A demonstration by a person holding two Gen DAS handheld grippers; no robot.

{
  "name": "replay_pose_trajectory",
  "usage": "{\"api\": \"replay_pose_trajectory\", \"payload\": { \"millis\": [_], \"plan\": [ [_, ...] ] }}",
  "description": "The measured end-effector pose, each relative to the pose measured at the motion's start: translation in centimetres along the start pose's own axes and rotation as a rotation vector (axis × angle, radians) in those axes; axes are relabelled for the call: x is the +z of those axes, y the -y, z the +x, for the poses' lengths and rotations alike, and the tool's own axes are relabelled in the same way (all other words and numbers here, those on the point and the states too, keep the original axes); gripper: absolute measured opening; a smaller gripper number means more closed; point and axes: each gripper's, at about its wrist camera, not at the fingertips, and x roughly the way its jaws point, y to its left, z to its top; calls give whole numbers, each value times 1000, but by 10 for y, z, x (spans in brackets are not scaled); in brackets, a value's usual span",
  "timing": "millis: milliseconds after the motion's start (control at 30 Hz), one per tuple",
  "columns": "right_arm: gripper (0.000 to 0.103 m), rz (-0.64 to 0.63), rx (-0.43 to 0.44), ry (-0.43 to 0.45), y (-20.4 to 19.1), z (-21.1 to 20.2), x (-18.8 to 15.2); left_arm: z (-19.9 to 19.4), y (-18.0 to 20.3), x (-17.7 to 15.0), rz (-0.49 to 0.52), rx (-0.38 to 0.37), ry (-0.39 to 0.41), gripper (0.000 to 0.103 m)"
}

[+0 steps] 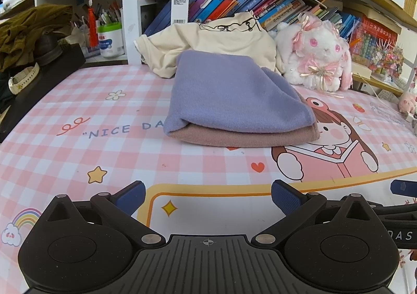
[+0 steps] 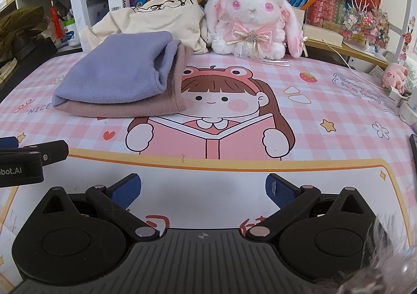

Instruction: Fold clothes

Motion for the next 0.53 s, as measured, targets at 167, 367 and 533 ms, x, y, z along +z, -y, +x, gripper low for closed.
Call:
{"api": "replay_pose_trajectory", "payload": {
  "millis": [167, 367, 533],
  "plan": [
    [103, 3, 0, -3, 0, 0, 0, 1, 0, 0, 1, 1, -3, 103],
    [103, -1, 0, -1, -1, -1, 0, -1, 0, 1, -4, -15, 10, 103],
    [103, 6, -4, -6, -1, 0, -1, -2, 0, 0, -3, -23, 14, 103]
  ]
}}
